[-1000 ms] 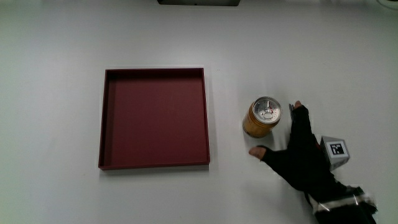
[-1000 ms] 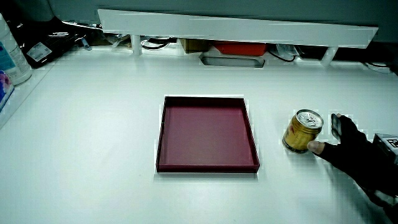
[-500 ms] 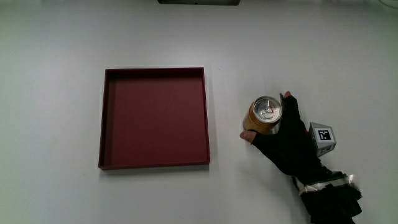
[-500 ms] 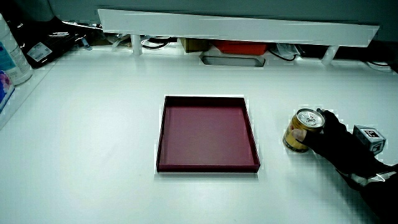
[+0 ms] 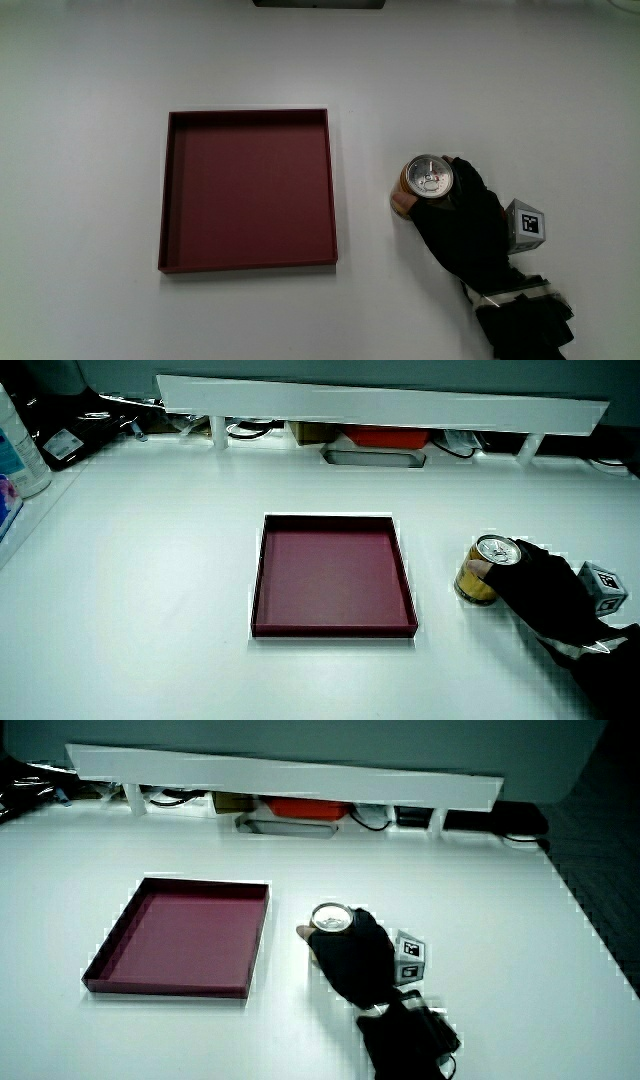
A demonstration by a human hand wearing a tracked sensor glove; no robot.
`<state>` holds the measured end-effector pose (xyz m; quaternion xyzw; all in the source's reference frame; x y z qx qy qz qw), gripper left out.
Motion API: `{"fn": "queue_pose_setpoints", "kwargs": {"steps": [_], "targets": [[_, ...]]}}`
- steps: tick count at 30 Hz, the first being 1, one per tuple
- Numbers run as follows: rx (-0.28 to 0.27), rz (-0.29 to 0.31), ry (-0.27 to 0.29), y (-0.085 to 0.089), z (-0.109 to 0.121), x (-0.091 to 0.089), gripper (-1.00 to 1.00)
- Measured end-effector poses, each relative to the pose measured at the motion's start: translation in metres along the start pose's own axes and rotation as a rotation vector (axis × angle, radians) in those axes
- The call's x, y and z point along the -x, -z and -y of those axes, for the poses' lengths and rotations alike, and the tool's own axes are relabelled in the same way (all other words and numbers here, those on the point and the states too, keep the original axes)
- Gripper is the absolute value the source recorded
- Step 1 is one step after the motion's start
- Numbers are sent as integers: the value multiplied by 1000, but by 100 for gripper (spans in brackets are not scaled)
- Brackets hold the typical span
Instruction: Pick red bull from desk
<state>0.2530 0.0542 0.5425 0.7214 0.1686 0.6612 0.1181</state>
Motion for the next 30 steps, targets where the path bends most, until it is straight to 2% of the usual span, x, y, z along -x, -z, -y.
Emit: {"fn": "queue_pose_setpoints", "kwargs": {"steps": [2, 3, 8, 10, 11, 14, 15, 17, 18, 21, 24, 26, 27, 28, 30], "targets": [[-10, 4, 0, 1, 1, 1, 81], [-8, -13, -17, 1, 2, 2, 85], [-17, 14, -32, 1, 0, 5, 100], [-8, 12, -32, 1, 0, 9, 100], [6, 10, -57, 2, -1, 13, 100], [38, 53, -83, 7, -4, 27, 100], [54, 39, -107, 12, -3, 37, 100], [79, 49, -128, 18, -5, 48, 100], [87, 65, -122, 22, -6, 54, 100], [139, 64, -141, 38, -8, 74, 100], [200, 34, -179, 58, -9, 93, 100], [216, 58, -186, 69, -9, 100, 100], [242, 40, -202, 76, -9, 107, 100], [249, 56, -209, 81, -9, 109, 100], [287, 28, -228, 93, -9, 115, 100]]}}
